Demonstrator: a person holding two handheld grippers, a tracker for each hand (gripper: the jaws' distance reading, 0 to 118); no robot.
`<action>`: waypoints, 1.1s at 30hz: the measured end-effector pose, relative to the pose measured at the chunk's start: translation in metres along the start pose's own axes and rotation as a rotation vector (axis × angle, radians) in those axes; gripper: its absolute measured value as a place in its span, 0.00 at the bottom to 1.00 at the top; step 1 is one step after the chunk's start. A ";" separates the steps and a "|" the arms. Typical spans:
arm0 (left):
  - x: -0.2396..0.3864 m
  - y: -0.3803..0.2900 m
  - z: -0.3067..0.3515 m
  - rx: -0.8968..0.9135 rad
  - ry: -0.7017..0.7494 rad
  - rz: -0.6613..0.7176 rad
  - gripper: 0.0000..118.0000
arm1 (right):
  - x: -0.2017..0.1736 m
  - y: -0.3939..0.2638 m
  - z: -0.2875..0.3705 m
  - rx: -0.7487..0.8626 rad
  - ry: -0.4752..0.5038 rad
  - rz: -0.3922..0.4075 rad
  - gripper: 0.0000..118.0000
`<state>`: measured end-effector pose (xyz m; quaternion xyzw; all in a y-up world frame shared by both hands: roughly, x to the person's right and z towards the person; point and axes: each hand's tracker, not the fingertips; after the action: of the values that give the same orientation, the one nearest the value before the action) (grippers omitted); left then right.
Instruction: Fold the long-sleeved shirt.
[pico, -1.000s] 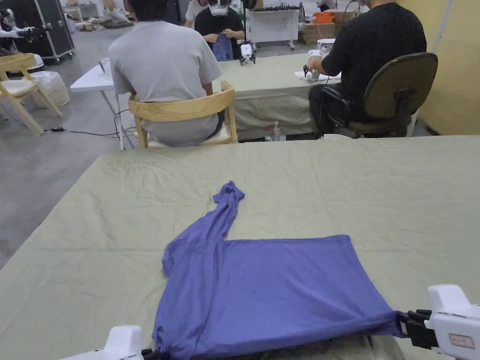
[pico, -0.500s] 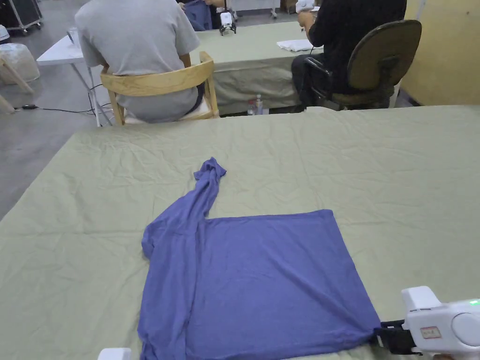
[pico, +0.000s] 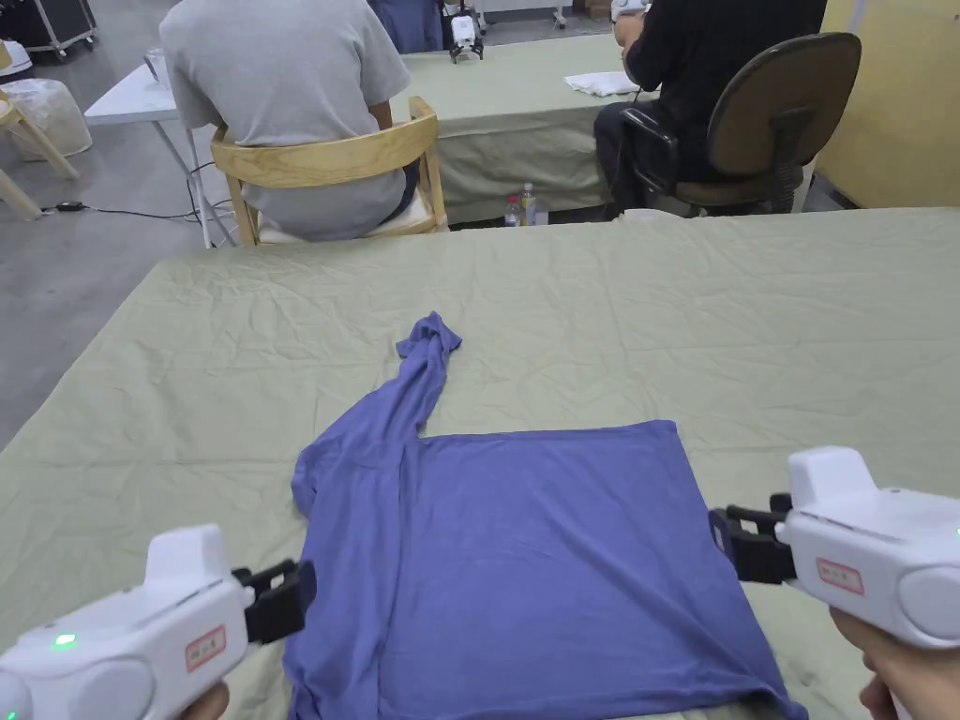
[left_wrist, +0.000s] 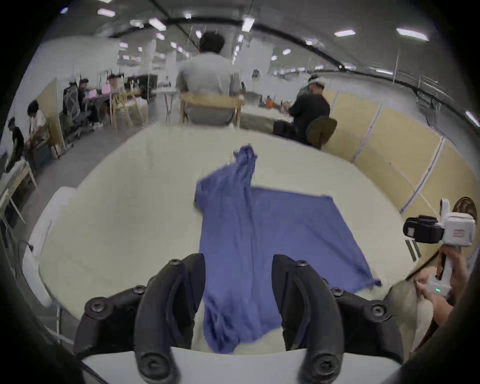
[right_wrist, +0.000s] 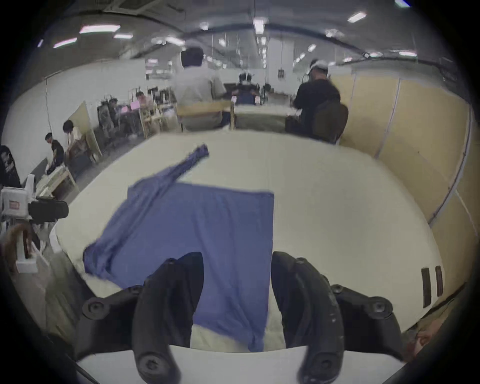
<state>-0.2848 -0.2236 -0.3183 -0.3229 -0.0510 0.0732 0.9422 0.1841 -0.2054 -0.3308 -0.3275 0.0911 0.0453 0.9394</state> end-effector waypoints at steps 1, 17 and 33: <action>0.007 0.011 0.000 0.035 0.004 -0.015 0.45 | -0.006 0.011 -0.002 0.021 -0.012 0.012 0.51; 0.059 0.086 -0.039 0.136 -0.018 -0.114 0.01 | -0.047 0.097 -0.022 0.208 -0.068 0.013 0.01; 0.058 0.180 -0.196 -0.222 -0.158 -0.248 0.01 | -0.032 0.089 -0.122 0.027 -0.017 0.049 0.01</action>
<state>-0.2188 -0.1910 -0.5805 -0.4092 -0.1721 -0.0244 0.8957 0.1231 -0.2128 -0.4718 -0.3121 0.0917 0.0699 0.9430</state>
